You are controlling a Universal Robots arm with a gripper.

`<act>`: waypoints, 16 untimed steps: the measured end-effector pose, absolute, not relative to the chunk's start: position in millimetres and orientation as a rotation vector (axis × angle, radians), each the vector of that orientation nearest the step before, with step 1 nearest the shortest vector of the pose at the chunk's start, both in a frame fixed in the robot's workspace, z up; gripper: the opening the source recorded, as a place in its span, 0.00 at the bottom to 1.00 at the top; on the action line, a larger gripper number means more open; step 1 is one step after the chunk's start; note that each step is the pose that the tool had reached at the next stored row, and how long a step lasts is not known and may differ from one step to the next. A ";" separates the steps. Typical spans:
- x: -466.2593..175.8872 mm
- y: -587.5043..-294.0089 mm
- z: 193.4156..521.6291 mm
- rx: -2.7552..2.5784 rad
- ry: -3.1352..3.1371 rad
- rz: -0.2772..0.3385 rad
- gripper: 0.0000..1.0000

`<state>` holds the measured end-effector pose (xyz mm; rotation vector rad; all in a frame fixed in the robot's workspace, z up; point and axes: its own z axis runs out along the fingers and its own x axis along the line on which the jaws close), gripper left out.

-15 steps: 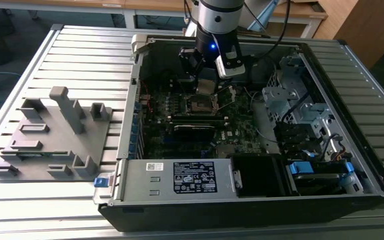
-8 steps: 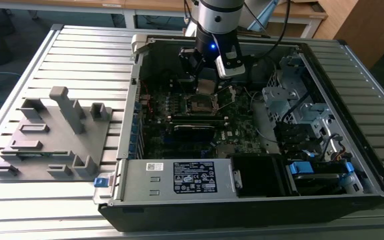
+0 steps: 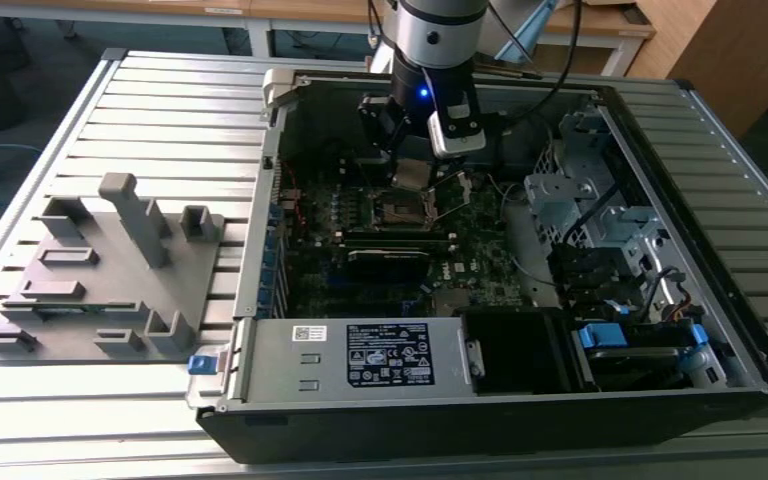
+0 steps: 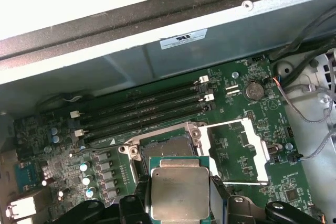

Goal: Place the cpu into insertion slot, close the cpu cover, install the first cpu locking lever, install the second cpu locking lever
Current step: 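Place the cpu into insertion slot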

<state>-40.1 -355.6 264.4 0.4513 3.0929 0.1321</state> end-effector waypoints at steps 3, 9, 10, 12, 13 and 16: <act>-40.1 -355.6 264.4 0.452 3.093 0.132 0.54; -40.1 -355.6 264.1 0.516 3.081 0.132 0.54; -40.1 -355.6 264.1 0.518 3.081 0.131 0.54; -40.1 -355.6 264.1 0.519 3.080 0.132 0.54; -40.1 -355.6 264.1 0.519 3.080 0.132 0.54; -40.1 -355.6 264.1 0.519 3.080 0.132 0.54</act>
